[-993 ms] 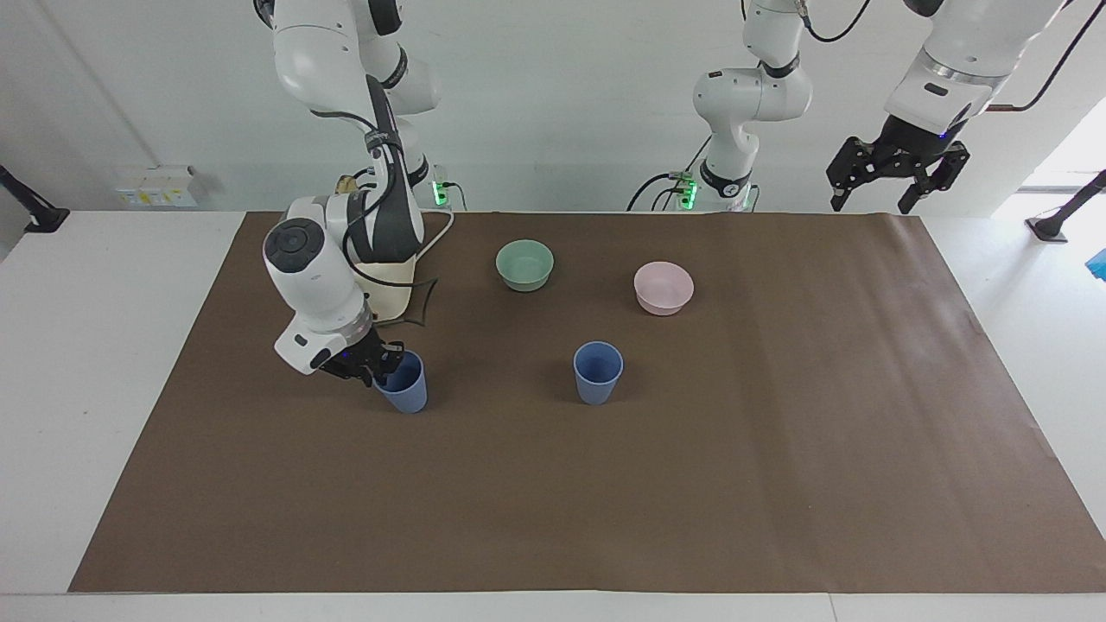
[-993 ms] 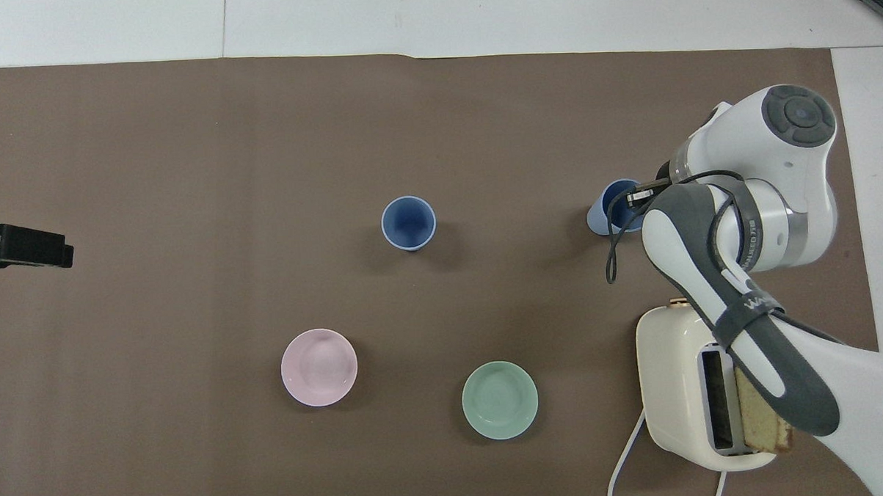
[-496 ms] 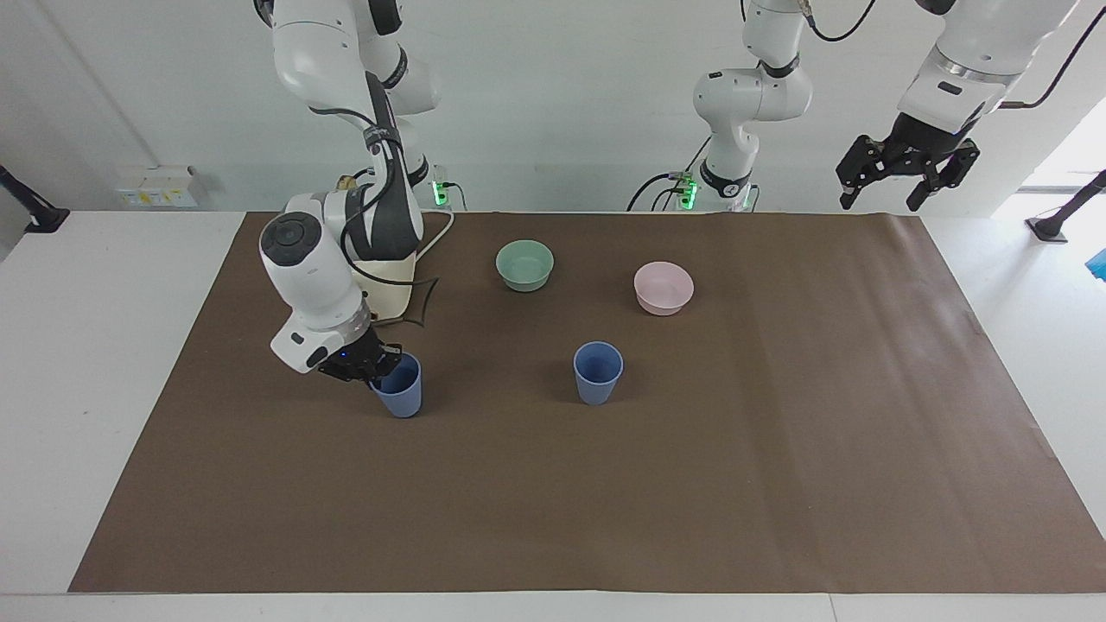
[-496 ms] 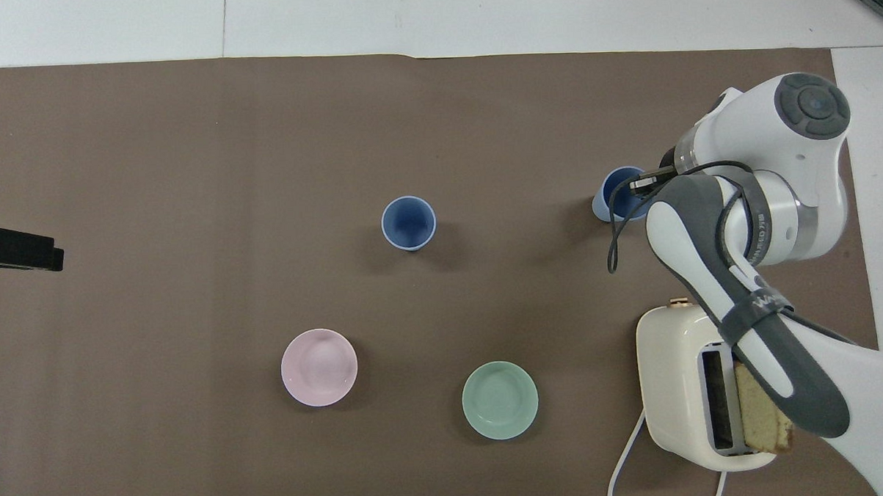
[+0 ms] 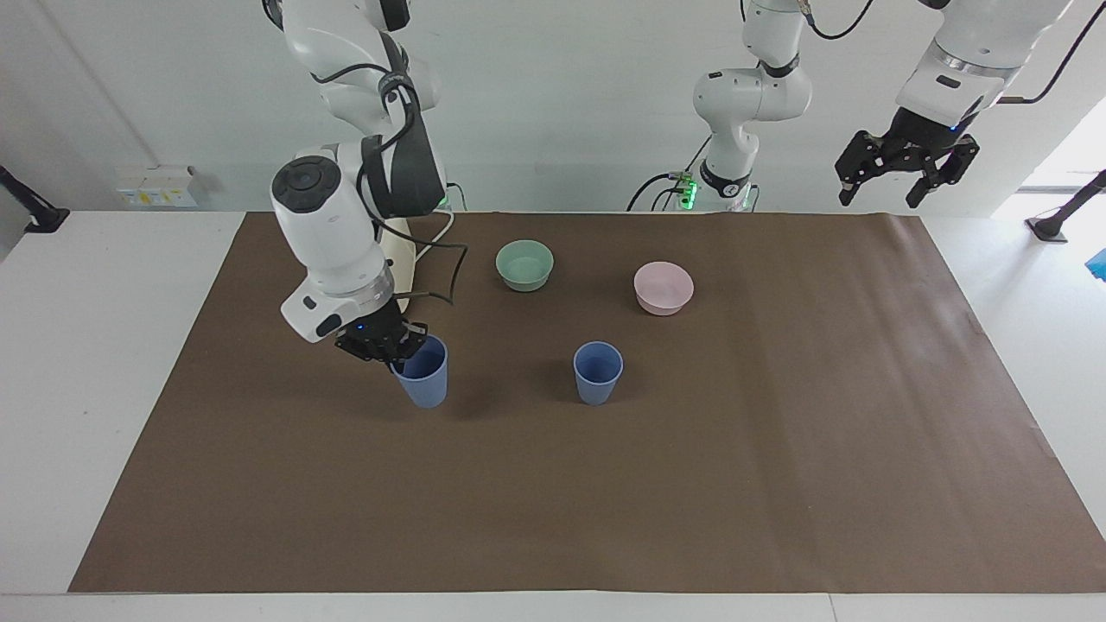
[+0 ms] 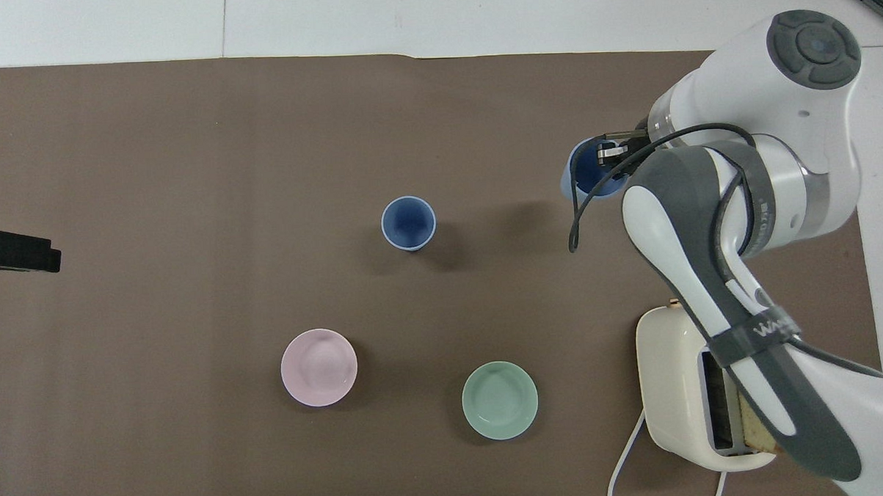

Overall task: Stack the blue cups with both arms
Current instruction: 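Lift the blue cup with the right gripper over the center cup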

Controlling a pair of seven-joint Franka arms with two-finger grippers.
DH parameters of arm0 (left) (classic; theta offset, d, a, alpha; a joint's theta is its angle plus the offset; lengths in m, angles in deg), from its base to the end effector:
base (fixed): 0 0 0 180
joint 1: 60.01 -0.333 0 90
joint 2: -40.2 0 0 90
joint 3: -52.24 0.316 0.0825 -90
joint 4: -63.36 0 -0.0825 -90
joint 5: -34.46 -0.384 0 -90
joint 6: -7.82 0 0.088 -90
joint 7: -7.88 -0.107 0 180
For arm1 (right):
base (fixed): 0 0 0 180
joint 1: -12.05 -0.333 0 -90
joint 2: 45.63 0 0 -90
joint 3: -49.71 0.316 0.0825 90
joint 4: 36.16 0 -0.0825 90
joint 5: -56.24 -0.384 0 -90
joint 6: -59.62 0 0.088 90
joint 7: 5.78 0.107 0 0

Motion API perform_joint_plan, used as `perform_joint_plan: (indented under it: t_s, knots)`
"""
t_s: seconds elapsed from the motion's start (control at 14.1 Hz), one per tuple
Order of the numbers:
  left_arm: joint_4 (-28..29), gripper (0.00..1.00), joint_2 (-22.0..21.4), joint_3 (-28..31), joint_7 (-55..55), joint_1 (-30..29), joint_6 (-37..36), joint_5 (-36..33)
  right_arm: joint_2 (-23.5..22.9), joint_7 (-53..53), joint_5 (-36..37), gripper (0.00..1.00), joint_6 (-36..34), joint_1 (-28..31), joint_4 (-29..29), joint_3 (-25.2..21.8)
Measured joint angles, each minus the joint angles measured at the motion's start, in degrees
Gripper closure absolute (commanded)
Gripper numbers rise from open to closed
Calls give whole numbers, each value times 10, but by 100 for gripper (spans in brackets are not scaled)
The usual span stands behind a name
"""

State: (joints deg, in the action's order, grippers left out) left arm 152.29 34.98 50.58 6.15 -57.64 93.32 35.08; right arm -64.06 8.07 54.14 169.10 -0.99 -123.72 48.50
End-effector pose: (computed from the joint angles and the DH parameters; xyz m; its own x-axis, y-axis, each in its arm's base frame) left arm 0.5159 -0.0384 0.6751 0.9944 -0.1011 0.0314 -0.1014 -0.9948 0.0072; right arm 0.6494 0.1404 0.4789 0.9976 -0.0462 0.0522 -0.0440 -0.9981 -0.0423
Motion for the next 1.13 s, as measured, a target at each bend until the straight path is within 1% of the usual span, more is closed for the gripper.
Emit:
perform_joint_plan:
  t_s: [0.21,0.43,0.64,0.85,1.13]
  knots:
    - [0,0,0,-1,-2,0,-1,0,-2,73,0,100,-5,-45,22,1]
    - [0,0,0,-2,-2,0,-1,0,-14,132,0,100,-5,-78,56,2]
    - [0,0,0,-3,-6,-6,-1,0,-29,192,-13,100,-5,-100,91,23]
    - [0,0,0,-11,-8,-14,-1,0,-42,218,-16,100,-15,-109,117,41]
    - [0,0,0,-16,-8,-19,-1,0,-61,242,-17,100,-19,-134,131,43]
